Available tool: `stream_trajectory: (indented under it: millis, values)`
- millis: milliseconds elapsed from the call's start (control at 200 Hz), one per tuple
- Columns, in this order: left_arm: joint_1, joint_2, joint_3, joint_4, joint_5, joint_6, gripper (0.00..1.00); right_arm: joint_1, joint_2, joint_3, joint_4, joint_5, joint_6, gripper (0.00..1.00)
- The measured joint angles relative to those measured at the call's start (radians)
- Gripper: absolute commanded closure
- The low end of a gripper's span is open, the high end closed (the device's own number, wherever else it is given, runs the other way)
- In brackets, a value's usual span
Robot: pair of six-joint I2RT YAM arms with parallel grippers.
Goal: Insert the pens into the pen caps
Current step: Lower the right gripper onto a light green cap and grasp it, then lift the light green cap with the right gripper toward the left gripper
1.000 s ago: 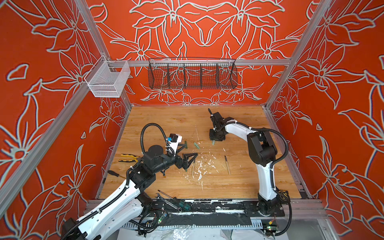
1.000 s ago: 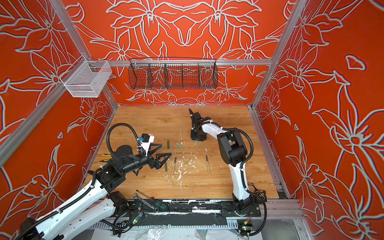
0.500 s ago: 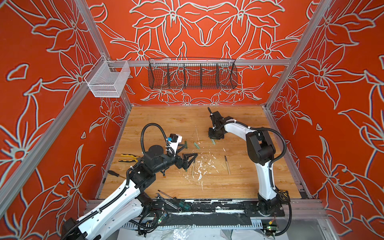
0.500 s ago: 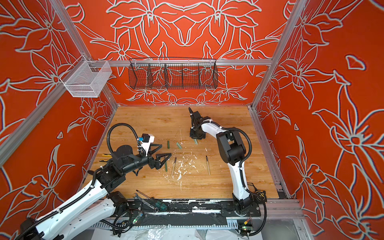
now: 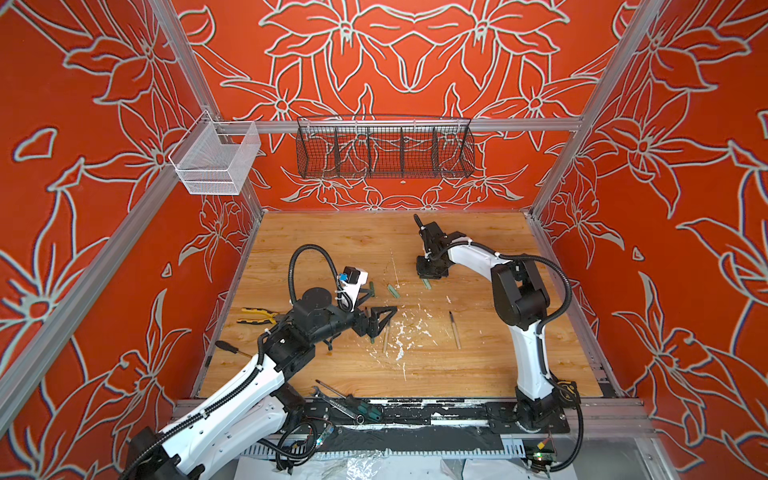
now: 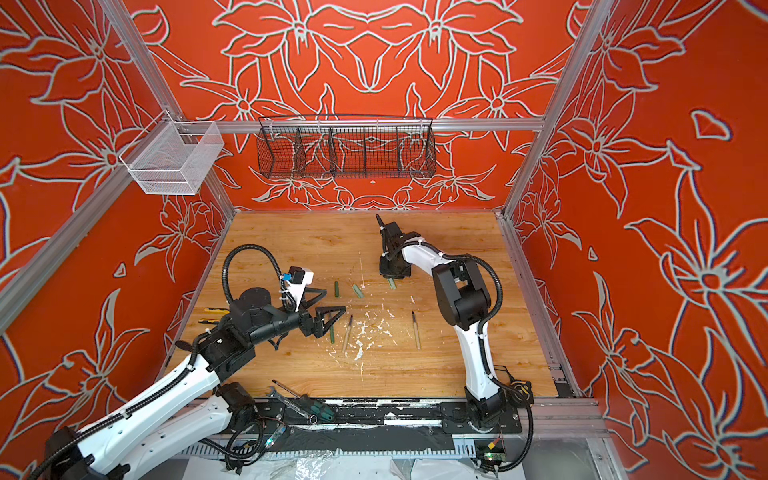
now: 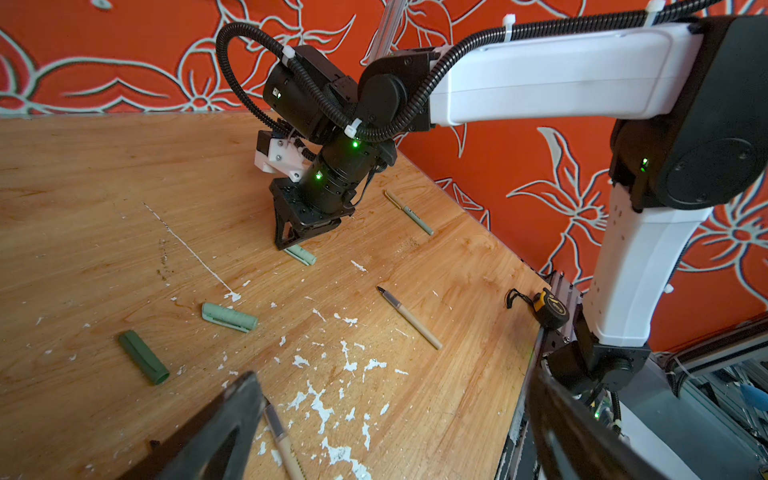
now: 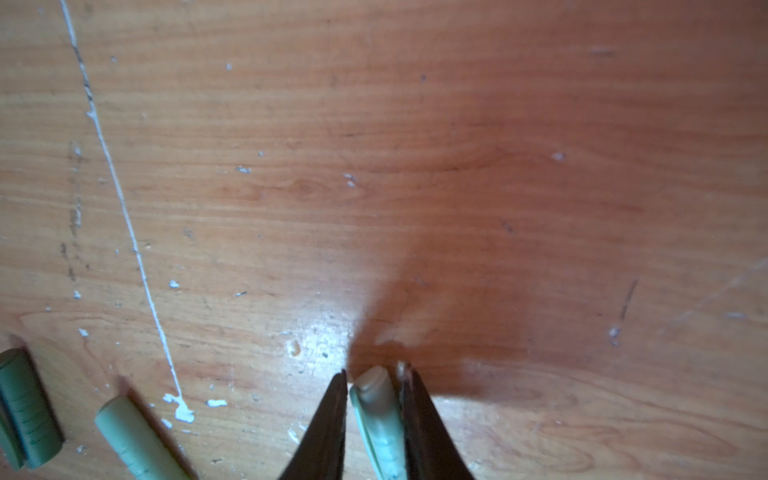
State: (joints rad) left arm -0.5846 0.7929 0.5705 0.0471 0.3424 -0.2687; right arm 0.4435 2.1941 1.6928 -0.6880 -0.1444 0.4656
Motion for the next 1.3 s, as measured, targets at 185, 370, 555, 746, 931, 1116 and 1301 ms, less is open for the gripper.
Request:
stream_trajectory:
  millis: [185, 370, 555, 746, 931, 1116, 1301]
  values:
    - [0.000, 0.021, 0.000, 0.010, 0.005, -0.004, 0.03, 0.000, 0.014, 0.027, -0.034, 0.001, -0.031, 0.79]
    - [0.000, 0.002, 0.000, 0.008, 0.006, -0.008, 0.03, 0.000, 0.014, 0.027, -0.036, 0.001, -0.047, 0.80]
    - [0.000, -0.026, 0.000, 0.005, 0.006, -0.009, 0.03, 0.000, -0.001, 0.004, -0.035, 0.005, -0.061, 0.82]
    - [0.000, -0.019, 0.000, 0.003, 0.007, -0.013, 0.03, 0.000, -0.020, -0.019, -0.032, 0.005, -0.067, 0.83]
    - [0.000, -0.019, 0.000, -0.005, 0.007, -0.014, 0.03, 0.000, -0.051, -0.066, -0.030, 0.005, -0.070, 0.83]
    - [0.000, -0.018, 0.000, -0.009, 0.006, -0.016, 0.03, 0.000, -0.098, -0.133, -0.035, 0.027, -0.094, 0.83]
    - [0.000, 0.002, 0.000, -0.008, 0.008, -0.019, 0.03, -0.001, -0.144, -0.200, -0.036, 0.032, -0.109, 0.84]
